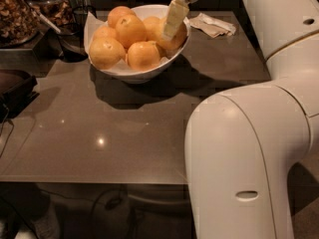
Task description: Pick orange from white bowl
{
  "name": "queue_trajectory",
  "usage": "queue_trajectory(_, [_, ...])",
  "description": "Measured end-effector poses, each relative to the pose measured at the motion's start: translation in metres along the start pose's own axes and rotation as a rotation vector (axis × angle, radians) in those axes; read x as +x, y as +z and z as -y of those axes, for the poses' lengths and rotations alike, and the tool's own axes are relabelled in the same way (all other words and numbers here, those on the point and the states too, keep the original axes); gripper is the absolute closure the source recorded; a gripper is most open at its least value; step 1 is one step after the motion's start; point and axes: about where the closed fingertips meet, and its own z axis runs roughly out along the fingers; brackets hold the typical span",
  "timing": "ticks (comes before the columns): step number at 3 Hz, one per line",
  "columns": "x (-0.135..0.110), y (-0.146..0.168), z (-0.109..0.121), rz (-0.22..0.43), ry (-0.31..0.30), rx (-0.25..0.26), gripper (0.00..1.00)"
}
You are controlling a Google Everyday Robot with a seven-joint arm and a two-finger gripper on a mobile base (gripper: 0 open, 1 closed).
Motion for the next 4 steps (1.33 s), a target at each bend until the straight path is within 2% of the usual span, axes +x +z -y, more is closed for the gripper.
queue_trajectory(2, [-0.001,0.015,-0.003,-0.012,-0.006,-0.031,0.25])
queue_trajectory(4, [0.001,0.029,-0.007,-0.024,0.002,-0.058,0.25])
